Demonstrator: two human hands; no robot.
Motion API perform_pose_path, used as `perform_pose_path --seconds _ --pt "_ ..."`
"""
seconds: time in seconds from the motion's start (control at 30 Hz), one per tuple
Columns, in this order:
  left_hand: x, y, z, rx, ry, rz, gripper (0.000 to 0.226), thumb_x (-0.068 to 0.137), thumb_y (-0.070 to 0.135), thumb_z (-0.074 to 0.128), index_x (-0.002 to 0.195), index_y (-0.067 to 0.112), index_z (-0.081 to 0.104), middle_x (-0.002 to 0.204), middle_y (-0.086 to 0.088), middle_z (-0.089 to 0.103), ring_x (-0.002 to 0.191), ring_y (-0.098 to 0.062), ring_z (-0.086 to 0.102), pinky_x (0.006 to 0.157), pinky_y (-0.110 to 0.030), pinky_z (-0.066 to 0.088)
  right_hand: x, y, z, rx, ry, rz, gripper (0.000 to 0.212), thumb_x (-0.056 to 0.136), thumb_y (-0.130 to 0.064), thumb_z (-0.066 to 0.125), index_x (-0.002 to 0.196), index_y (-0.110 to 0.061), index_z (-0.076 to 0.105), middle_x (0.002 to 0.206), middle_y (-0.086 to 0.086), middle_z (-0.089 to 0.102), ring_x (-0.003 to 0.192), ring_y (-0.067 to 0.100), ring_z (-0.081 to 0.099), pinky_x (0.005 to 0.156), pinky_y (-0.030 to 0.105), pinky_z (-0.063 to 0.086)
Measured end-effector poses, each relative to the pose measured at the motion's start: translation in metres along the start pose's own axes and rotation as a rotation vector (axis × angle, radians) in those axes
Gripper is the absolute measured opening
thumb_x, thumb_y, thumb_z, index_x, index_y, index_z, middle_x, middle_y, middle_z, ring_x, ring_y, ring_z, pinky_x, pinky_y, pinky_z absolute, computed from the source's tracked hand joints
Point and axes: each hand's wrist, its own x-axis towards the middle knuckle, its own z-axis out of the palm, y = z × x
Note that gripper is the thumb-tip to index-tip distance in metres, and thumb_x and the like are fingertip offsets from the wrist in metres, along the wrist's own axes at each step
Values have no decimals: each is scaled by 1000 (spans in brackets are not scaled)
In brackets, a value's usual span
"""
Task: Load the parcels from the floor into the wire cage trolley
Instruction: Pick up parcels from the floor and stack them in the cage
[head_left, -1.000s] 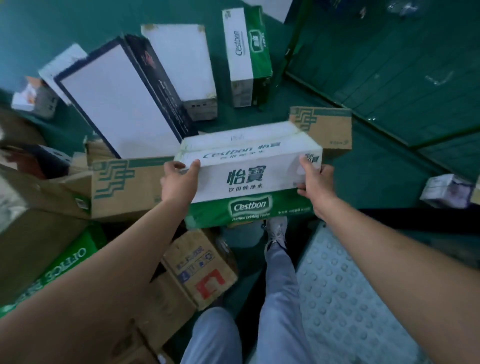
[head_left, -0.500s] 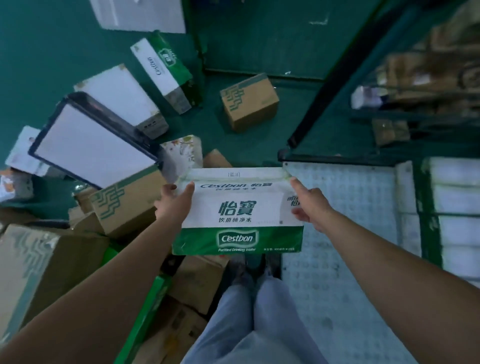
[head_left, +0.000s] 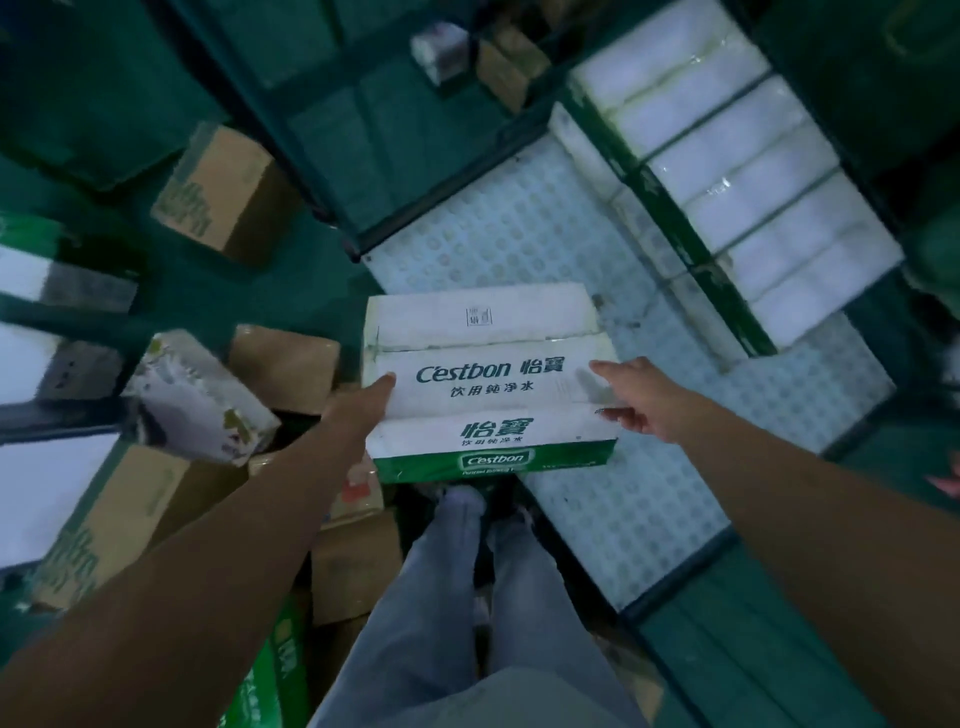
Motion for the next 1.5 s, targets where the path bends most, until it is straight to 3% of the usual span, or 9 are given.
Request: perform_pose_path --seconds 0.1,0.23,0.43,0.6,0.73,0.87,1.17,1.37,1.5 --pt "-2 2 52 67 -89 12 103 71 72 73 146 4 50 144 -9 55 118 -33 61 100 -41 52 9 48 -36 111 82 54 57 93 -48 69 132 -13 45 102 16 68 58 18 69 39 19 40" --pt "17 -11 114 104 -124 13 125 43 84 71 142 10 57 143 -8 58 124 -30 60 110 -43 47 21 106 -81 286 110 122 73 89 -38 77 142 -6 37 121 16 59 57 22 73 46 28 57" --pt "-43 -5 200 170 -303 -8 50 97 52 64 129 14 58 123 -4 61 111 -23 60 105 -34 48 33 184 -139 319 155 152 84 88 -41 77 148 -3 32 127 16 56 73 27 74 79 40 64" --pt "-49 -26 252 228 -457 -79 62 87 58 73 134 19 64 123 -10 71 111 -31 68 94 -45 58 44 239 -178 296 175 200 78 87 -41 78 142 1 40 104 17 59 76 31 73 78 44 64" --pt "-67 -43 296 320 -469 -136 44 90 53 72 117 20 65 114 -13 68 104 -31 66 84 -40 59 54 264 -210 218 210 176 88 88 -43 77 150 -3 29 125 22 57 79 30 69 49 29 56" --pt "-68 -60 344 355 -494 -237 46 86 50 77 110 14 64 113 -18 68 102 -32 66 95 -42 56 71 293 -237 251 292 150 94 90 -40 76 157 -8 18 149 16 39 112 32 62 69 37 62" --pt "-88 -93 460 345 -623 -307 42 88 43 77 106 9 63 118 -16 68 103 -29 63 87 -36 51 109 344 -317 134 436 49 90 90 -44 73 155 -9 21 151 14 36 132 31 47 105 41 47" --pt "-107 -93 541 361 -692 -335 45 84 45 80 112 11 67 120 -10 68 104 -30 65 84 -37 53 133 357 -382 31 542 2 92 92 -45 70 159 -11 17 158 16 25 139 33 41 108 38 41" --pt "-127 -75 589 367 -748 -257 45 92 42 73 126 15 62 131 -8 61 117 -29 61 102 -39 50 145 356 -429 1 593 -55 90 92 -44 70 159 -13 18 160 15 25 140 34 40 108 38 40"
